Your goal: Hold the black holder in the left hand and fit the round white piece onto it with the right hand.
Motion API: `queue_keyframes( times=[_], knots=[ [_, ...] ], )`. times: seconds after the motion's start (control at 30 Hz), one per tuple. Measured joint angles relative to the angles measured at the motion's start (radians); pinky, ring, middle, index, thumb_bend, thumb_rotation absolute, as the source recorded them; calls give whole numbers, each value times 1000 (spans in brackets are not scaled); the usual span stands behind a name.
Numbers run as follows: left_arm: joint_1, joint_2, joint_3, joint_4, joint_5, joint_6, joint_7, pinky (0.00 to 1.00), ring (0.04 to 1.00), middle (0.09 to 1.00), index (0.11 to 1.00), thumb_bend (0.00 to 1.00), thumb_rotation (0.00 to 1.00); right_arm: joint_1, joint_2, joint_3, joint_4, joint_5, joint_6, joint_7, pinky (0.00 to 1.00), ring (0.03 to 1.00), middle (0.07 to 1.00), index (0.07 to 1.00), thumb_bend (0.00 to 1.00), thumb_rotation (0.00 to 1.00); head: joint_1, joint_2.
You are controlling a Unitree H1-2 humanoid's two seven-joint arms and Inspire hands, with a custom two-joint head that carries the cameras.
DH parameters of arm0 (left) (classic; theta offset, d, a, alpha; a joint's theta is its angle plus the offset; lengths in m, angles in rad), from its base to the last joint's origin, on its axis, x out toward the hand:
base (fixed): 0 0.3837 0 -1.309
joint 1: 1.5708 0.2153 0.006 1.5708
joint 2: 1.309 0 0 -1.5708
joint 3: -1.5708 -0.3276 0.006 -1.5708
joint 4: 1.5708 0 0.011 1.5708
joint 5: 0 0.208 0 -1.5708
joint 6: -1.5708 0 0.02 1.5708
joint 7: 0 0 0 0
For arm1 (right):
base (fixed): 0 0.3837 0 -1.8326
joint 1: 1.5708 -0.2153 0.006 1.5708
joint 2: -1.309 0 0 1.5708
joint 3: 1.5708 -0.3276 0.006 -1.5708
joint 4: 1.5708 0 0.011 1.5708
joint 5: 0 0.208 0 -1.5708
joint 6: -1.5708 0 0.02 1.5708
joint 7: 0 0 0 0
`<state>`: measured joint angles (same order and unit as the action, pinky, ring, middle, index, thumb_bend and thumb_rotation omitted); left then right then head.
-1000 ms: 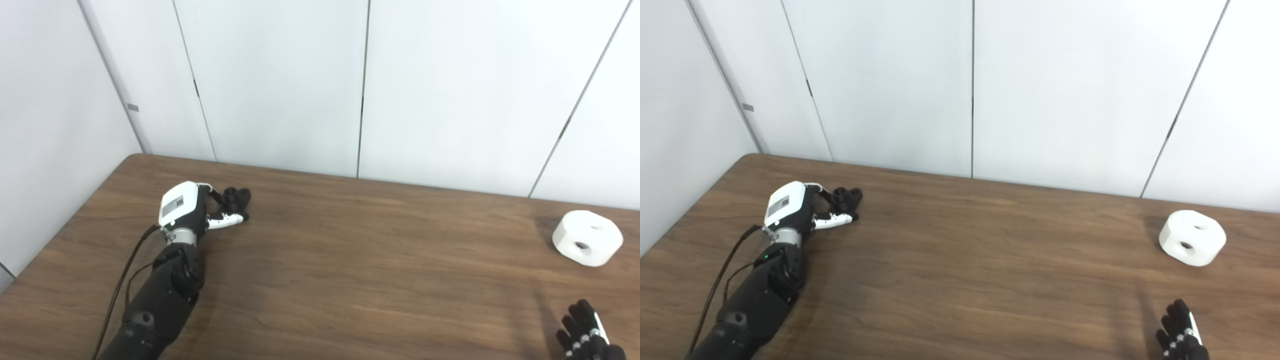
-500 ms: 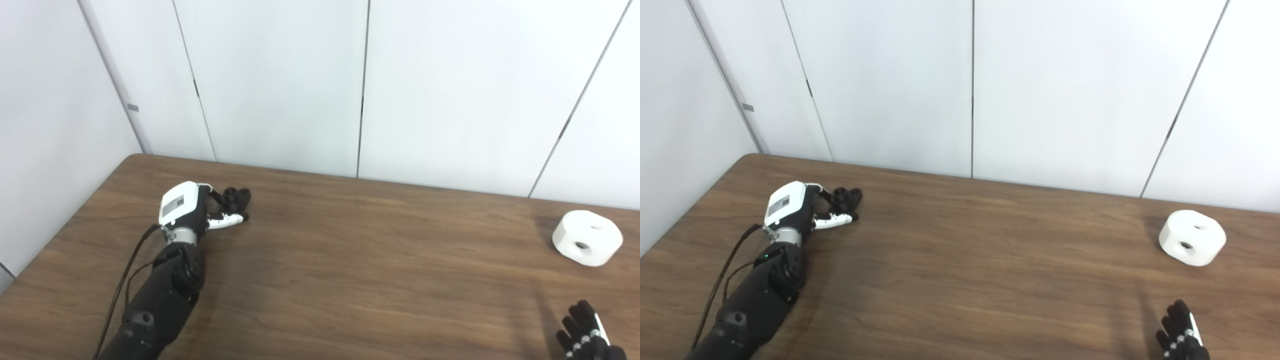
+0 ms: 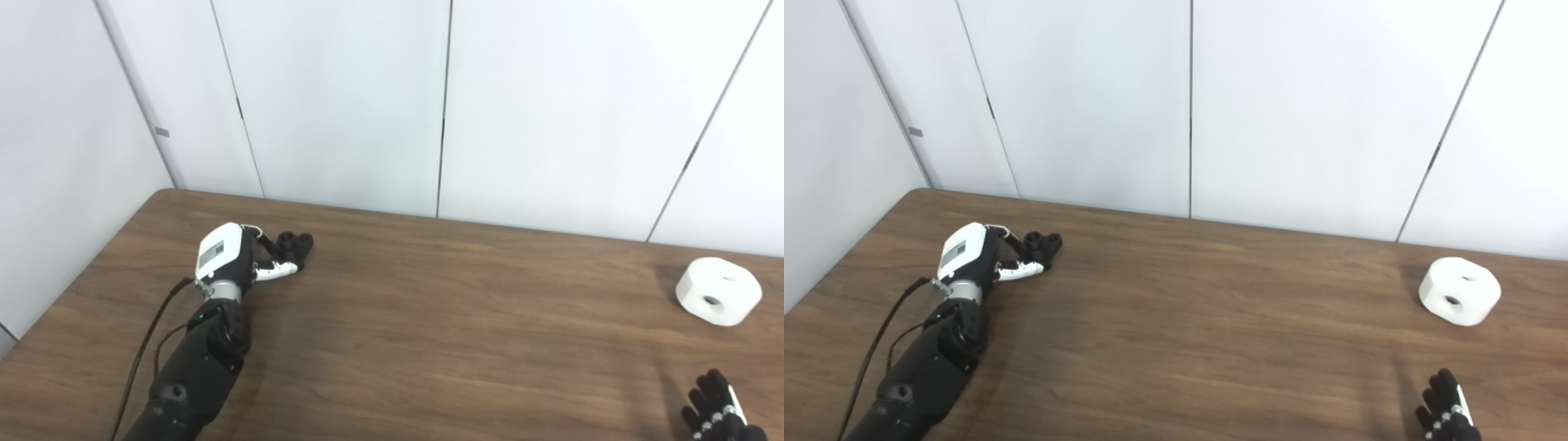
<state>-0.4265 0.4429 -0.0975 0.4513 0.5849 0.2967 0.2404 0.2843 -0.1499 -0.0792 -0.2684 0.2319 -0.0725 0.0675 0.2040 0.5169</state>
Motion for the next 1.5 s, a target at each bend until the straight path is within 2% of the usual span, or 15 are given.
queue_keyframes(
  times=[0.6,0.77,0.97,1.07,1.1,1.17,1.3,1.5],
  knots=[
    [6,26,-43,-20,14,-7,-19,929,875,783,485,520,45,0,0,-3,0,-2,0,4,1000,1000,995,1000,565,993,-14,6],
    [66,40,-58,-108,20,-18,-23,927,864,774,484,521,46,0,2,-6,0,-2,2,0,1000,1000,988,1000,558,980,-24,11],
    [147,76,-102,-221,78,-85,-30,925,867,784,486,518,56,0,2,-7,0,-2,2,-1,1000,1000,983,1000,548,970,-32,15],
    [189,85,-118,-300,95,-93,-60,920,873,790,486,517,58,0,1,-7,0,-2,2,0,1000,1000,977,1000,561,949,-32,15],
    [203,85,-123,-327,97,-93,-69,924,879,793,486,517,59,-1,1,-7,0,-2,2,0,1000,1000,974,1000,566,939,-47,32],
    [226,85,-132,-378,105,-93,-100,938,890,797,486,518,59,-1,1,-7,0,-1,2,0,1000,1000,971,1000,570,926,-52,38],
    [262,83,-151,-478,126,-94,-170,944,888,797,486,519,58,-1,1,-8,1,-2,2,0,1000,1000,968,1000,569,904,-63,54],
    [301,76,-192,-606,140,-103,-288,935,896,806,487,517,59,-3,1,-7,1,-4,3,-1,1000,1000,965,1000,581,874,-103,100]
  ],
)
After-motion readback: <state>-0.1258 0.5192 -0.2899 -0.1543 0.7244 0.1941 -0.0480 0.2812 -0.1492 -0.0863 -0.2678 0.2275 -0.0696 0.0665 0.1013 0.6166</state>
